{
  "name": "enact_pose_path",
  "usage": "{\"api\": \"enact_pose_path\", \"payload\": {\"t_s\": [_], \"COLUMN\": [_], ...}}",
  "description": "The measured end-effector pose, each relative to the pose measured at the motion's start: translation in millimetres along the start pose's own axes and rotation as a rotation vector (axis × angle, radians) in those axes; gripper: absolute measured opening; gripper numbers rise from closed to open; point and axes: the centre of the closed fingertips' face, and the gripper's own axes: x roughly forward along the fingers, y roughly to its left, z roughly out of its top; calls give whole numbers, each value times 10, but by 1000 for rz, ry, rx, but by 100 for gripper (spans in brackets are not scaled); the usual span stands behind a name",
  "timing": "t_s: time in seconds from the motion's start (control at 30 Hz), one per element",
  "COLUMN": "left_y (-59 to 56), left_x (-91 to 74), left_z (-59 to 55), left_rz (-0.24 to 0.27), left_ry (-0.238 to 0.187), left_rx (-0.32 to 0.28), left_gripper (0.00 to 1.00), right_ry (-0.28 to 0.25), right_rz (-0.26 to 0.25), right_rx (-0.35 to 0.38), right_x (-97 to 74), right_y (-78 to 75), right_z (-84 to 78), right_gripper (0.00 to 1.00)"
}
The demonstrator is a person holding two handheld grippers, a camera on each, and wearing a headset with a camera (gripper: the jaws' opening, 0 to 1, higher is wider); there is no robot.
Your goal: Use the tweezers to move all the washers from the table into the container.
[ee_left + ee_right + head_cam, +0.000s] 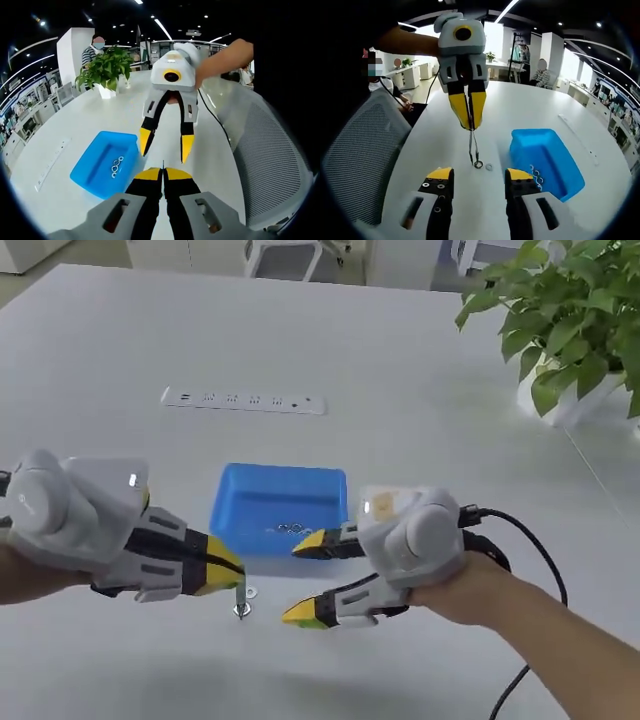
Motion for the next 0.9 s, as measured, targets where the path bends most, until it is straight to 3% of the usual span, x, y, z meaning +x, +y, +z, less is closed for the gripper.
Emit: {"api": "enact_pose_path", "payload": {"t_s": [0.17, 0.43, 0.9], "left_y": [3, -3, -9], "left_x": [-2, -22, -27], "left_z": [-1, -9, -15], "left_rz": [-10, -22, -26], "left_ry": [0, 7, 10], "left_rx": [-2, -3, -13], "left_gripper": [5, 5, 5], "right_ry": [21, 52, 61], "right_rz": [46, 69, 89], "right_rx": [-44, -99, -100], "right_x": [157, 313, 500], "right_y": [80, 117, 90], "right_z": [13, 30, 100], "right_gripper": [31, 24, 14]}}
